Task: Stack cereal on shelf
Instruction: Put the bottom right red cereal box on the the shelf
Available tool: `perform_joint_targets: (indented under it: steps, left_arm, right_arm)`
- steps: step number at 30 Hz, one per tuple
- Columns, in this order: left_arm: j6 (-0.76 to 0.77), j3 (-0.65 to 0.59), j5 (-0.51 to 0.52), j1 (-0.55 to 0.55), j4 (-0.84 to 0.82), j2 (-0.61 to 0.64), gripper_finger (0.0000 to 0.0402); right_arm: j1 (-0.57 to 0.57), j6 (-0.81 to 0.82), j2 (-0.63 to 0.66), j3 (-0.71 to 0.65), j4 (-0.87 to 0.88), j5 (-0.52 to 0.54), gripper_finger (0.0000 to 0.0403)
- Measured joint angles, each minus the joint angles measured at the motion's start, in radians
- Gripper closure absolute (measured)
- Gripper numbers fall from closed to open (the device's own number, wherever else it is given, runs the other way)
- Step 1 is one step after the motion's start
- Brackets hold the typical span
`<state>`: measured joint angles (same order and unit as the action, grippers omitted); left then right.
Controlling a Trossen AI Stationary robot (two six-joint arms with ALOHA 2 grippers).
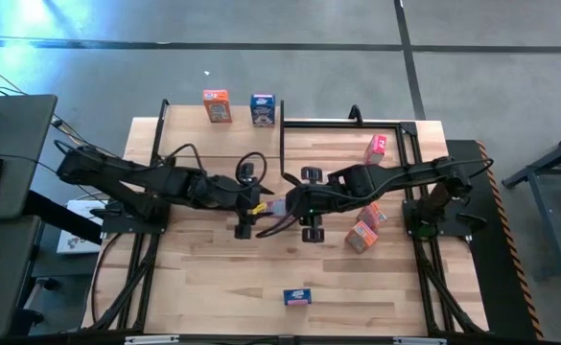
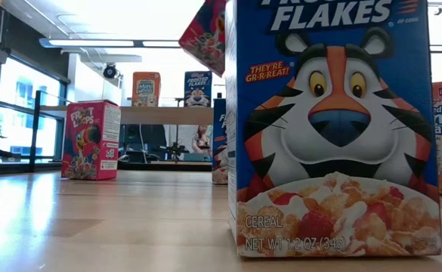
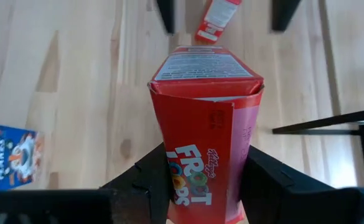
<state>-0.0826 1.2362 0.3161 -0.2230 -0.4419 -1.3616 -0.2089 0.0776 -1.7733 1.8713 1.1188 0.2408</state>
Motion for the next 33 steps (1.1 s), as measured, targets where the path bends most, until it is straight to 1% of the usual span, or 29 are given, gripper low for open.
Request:
perform_joint_targets:
  steps: [6, 19, 28, 33]
  left_arm:
    - [0.000, 0.000, 0.001, 0.000, -0.001, -0.016, 0.0174]
    - [0.003, 0.000, 0.002, 0.000, 0.000, -0.015, 0.0174]
    - [0.029, 0.000, 0.001, 0.000, -0.001, -0.015, 0.0174]
    - [0.069, 0.000, 0.001, 0.008, -0.001, -0.015, 0.0174]
  right_arm:
    - [0.000, -0.009, 0.000, 0.000, -0.006, 0.041, 0.0258]
    - [0.002, -0.008, 0.000, 0.000, -0.041, 0.035, 0.0258]
    - [0.002, -0.008, 0.000, 0.000, -0.041, 0.032, 0.0258]
    - [0.002, -0.008, 0.000, 0.000, -0.041, 0.032, 0.0258]
